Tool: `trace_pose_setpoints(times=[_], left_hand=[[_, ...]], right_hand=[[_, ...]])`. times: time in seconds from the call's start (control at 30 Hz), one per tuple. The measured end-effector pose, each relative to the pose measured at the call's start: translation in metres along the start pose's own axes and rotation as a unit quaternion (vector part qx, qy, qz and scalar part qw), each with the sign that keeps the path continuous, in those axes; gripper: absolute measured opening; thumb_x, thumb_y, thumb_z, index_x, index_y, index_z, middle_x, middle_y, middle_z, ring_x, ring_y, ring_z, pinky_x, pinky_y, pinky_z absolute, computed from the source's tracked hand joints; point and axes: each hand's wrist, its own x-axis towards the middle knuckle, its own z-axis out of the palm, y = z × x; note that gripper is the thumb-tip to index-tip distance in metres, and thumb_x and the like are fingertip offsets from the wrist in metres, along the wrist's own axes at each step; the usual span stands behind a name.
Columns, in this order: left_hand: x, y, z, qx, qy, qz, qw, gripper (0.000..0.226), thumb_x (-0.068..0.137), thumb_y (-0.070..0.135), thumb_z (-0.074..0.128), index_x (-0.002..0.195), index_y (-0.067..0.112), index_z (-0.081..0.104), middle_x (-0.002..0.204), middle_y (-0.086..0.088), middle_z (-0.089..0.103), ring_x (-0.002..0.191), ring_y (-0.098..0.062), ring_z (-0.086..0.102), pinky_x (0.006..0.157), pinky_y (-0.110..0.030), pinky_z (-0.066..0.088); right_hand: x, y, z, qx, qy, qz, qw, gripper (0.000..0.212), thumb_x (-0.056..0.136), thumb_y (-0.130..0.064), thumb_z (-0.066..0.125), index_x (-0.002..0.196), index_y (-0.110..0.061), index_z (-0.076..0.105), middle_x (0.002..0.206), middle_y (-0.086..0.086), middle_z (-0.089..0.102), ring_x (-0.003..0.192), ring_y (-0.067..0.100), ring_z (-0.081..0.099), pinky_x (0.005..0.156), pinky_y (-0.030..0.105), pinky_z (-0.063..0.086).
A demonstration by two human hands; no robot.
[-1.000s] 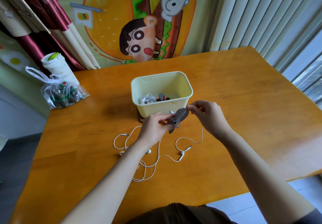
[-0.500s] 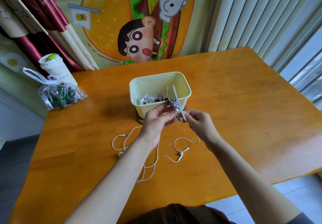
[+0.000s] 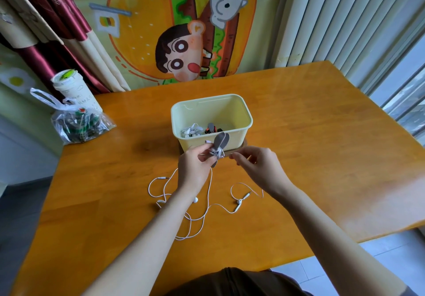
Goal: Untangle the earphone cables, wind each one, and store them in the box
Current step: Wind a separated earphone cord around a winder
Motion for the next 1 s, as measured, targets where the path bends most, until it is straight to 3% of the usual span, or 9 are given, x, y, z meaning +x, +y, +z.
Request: trace_pose_setpoints(times=[0.17,0.33,0.43,0.53,0.67,0.8,0.9,1.0], left_hand=[[-0.003,0.000,0.000,-0.004,-0.110,0.046,0.993,0.036,0.078,0.007,0.075,0.112,0.017,0.071,0.090,0.005,0.064,0.082,-0.009,0.061,0.072,-0.010,0.045],[-0.004,0.006,-0.006,-0.082,-0.184,0.045,0.978,0.035,0.077,0.005,0.075,0.105,0.025,0.071,0.093,0.006,0.067,0.080,0.001,0.062,0.072,-0.004,0.042],[-0.008,0.016,-0.009,-0.169,-0.225,0.034,0.959,0.036,0.077,-0.001,0.073,0.096,0.030,0.070,0.087,0.009,0.070,0.077,-0.004,0.065,0.074,-0.016,0.051],[-0.008,0.026,-0.009,-0.269,-0.236,0.014,0.934,0.031,0.079,-0.003,0.069,0.103,0.016,0.069,0.087,-0.002,0.071,0.074,-0.015,0.065,0.079,-0.032,0.055],[-0.005,0.035,-0.005,-0.366,-0.217,-0.058,0.903,0.030,0.083,-0.003,0.062,0.108,0.014,0.066,0.090,0.004,0.073,0.087,-0.011,0.066,0.084,-0.029,0.052],[-0.003,0.036,-0.003,-0.431,-0.148,-0.148,0.878,0.031,0.081,0.009,0.064,0.110,0.019,0.066,0.111,-0.006,0.070,0.107,-0.027,0.063,0.097,-0.042,0.046],[-0.001,0.035,-0.002,-0.416,-0.091,-0.189,0.885,0.030,0.088,0.009,0.062,0.116,0.020,0.065,0.118,-0.006,0.068,0.108,-0.021,0.062,0.086,-0.032,0.049],[0.000,0.030,-0.001,-0.363,-0.049,-0.187,0.911,0.028,0.088,0.007,0.064,0.110,0.024,0.066,0.106,0.002,0.071,0.098,-0.011,0.064,0.077,-0.023,0.049]], right_hand=[[0.010,0.003,-0.014,-0.014,0.027,-0.001,1.000,0.020,0.091,-0.024,0.061,0.072,-0.024,0.064,0.052,-0.018,0.049,0.052,-0.003,0.049,0.048,0.012,0.034],[0.018,0.006,-0.028,0.006,0.043,0.005,0.999,0.012,0.087,-0.024,0.066,0.077,-0.017,0.067,0.059,-0.017,0.052,0.054,-0.008,0.048,0.050,0.009,0.035],[0.024,0.014,-0.029,0.017,0.049,0.021,0.998,0.014,0.086,-0.026,0.066,0.076,-0.018,0.067,0.061,-0.015,0.054,0.052,-0.005,0.047,0.050,0.011,0.034],[0.026,0.019,-0.024,0.088,0.043,0.045,0.994,0.020,0.087,-0.029,0.065,0.069,-0.020,0.065,0.058,-0.010,0.053,0.049,0.000,0.041,0.052,0.016,0.031],[0.019,0.014,-0.010,0.164,0.029,0.061,0.984,0.028,0.092,-0.025,0.058,0.067,-0.017,0.066,0.048,-0.013,0.047,0.045,0.001,0.035,0.047,0.017,0.028],[0.009,0.014,0.009,0.166,0.019,0.076,0.983,0.033,0.093,-0.022,0.057,0.061,-0.015,0.060,0.039,-0.014,0.041,0.042,0.002,0.031,0.048,0.023,0.025],[0.004,0.016,0.017,0.134,0.007,0.069,0.989,0.027,0.093,-0.024,0.057,0.067,-0.018,0.064,0.045,-0.016,0.049,0.042,0.002,0.039,0.049,0.021,0.028],[0.001,0.010,0.019,0.096,-0.008,0.053,0.994,0.018,0.093,-0.025,0.057,0.087,-0.017,0.072,0.061,-0.013,0.057,0.050,-0.002,0.047,0.051,0.013,0.033]])
